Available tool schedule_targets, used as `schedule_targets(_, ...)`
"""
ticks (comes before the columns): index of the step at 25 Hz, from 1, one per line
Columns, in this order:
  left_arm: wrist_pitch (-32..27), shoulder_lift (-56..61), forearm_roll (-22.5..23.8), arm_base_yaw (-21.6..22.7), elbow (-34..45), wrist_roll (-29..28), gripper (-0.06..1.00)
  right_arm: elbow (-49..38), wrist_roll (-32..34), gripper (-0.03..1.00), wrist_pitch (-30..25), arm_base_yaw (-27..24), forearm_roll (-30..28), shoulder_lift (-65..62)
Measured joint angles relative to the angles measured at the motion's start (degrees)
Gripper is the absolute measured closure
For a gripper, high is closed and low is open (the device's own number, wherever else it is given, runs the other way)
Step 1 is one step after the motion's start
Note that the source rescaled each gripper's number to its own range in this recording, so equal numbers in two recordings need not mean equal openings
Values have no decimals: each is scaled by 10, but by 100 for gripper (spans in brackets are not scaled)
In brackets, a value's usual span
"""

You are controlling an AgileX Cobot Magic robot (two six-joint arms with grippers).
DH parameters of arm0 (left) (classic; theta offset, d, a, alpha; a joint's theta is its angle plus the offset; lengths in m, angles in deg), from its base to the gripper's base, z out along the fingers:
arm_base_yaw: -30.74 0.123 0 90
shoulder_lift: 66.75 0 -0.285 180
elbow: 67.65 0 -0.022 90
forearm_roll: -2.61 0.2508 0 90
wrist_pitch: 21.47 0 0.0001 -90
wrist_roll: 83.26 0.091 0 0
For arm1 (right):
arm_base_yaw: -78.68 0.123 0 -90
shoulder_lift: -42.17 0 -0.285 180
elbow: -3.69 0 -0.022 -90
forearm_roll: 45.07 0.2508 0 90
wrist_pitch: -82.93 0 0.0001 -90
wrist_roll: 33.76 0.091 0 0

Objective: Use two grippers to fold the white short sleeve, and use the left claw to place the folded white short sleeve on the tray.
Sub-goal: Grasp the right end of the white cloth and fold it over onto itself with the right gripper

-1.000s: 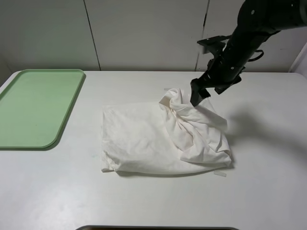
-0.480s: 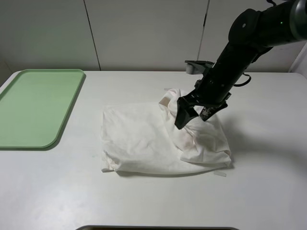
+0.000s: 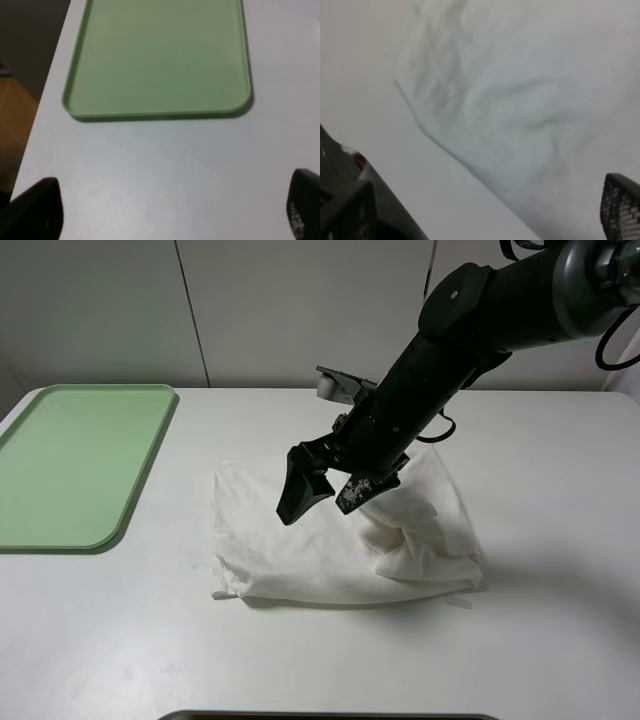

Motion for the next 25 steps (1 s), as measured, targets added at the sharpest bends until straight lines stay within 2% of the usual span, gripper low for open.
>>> schedule_targets(6,0,0,0,0,0,0,6,6,0,0,-6,9,41,0)
schedule_targets(9,0,0,0,0,0,0,6,28,0,0,-13,9,6,-2)
schedule_targets(10,0,0,0,0,0,0,6,48,7,0,-17,9,-46,-9)
schedule_targets(11,0,0,0,0,0,0,6,55,13,0,-20,9,-72,-12)
schedule_targets(15,0,0,0,0,0,0,6,62,20,0,-31,6,-110,-15)
schedule_targets(16,0,0,0,0,0,0,6,63,27,0,-37,1,-133,-16)
schedule_targets(17,0,0,0,0,0,0,6,64,46,0,-47,-16,-180,-13)
schedule_targets(19,0,0,0,0,0,0,6,55,58,-1,-44,-39,-203,-12)
schedule_targets(25,0,0,0,0,0,0,6,4,53,-1,-9,-65,-206,1)
